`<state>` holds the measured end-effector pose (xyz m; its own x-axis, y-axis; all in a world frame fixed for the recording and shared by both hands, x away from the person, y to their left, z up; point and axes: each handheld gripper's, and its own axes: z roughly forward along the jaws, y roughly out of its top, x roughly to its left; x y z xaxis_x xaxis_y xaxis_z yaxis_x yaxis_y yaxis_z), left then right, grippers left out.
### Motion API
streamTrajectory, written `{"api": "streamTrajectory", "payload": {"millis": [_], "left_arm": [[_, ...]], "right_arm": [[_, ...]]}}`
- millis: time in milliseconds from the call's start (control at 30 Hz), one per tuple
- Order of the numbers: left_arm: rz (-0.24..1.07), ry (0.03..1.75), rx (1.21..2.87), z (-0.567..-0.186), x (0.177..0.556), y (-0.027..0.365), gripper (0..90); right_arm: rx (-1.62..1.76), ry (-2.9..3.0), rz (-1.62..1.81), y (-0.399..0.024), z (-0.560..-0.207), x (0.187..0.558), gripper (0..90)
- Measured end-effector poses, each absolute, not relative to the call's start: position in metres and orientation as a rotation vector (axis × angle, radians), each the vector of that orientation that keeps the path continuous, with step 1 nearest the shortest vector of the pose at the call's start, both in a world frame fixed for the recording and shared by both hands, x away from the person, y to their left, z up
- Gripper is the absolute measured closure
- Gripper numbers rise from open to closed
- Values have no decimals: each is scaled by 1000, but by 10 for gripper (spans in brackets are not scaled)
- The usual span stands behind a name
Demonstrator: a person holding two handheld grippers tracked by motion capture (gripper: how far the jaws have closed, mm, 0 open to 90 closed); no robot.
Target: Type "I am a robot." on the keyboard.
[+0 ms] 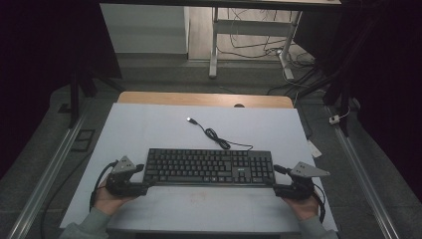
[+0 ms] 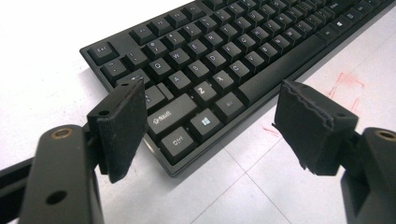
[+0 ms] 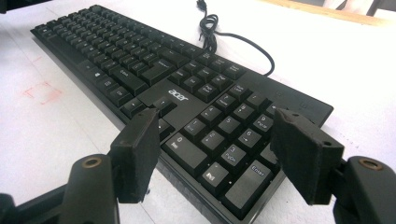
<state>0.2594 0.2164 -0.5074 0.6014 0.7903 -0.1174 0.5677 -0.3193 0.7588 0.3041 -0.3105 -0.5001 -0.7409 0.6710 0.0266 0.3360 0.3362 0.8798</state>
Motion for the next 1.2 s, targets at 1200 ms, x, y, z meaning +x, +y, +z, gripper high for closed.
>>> {"api": "streamTrajectory", "payload": {"millis": [1200], "left_arm": [[397, 1118, 2012, -490, 279, 207, 278]], "right_arm": [[877, 2276, 1405, -289, -489, 308, 337]]}}
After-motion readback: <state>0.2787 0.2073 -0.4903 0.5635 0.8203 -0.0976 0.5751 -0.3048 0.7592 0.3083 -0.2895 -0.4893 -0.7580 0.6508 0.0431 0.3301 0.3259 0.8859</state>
